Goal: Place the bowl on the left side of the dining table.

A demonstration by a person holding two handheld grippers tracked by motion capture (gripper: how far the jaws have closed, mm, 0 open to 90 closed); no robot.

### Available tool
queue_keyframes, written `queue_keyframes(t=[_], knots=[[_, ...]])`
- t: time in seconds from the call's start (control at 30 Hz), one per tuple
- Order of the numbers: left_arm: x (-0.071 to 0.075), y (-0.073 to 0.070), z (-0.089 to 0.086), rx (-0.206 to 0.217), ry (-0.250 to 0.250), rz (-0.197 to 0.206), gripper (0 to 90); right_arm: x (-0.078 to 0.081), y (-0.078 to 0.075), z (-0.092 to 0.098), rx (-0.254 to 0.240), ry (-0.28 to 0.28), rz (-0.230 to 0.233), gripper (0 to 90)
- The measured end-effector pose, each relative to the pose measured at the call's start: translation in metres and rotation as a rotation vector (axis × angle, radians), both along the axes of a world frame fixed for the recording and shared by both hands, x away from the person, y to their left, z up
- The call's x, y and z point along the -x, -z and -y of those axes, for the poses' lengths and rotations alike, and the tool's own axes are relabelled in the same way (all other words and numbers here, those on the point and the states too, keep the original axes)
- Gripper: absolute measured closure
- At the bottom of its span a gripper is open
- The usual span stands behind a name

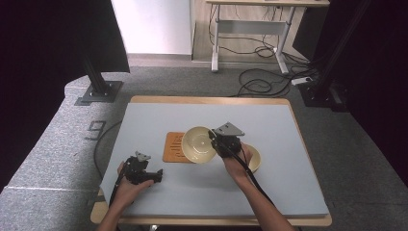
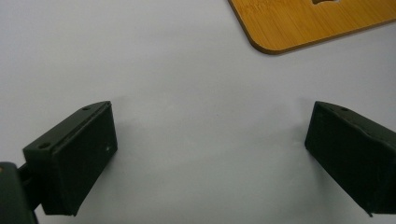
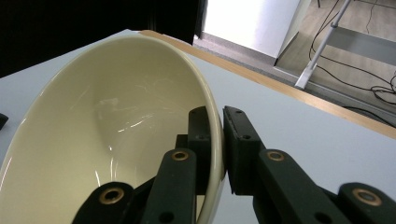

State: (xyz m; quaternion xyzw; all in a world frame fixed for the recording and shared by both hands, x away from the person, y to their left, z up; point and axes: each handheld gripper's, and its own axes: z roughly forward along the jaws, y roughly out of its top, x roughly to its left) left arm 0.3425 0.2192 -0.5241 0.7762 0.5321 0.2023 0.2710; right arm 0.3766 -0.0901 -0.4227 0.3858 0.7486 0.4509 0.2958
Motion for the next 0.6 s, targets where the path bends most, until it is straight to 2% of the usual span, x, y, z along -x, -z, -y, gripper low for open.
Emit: queue_keyframes(t=[0.6], knots=[[0.0000, 0.0000, 0.0000, 0.001, 0.000, 0.000, 2.4, -0.0019, 0.0051, -0.0081, 0.003, -0.012, -0.012, 81.8]])
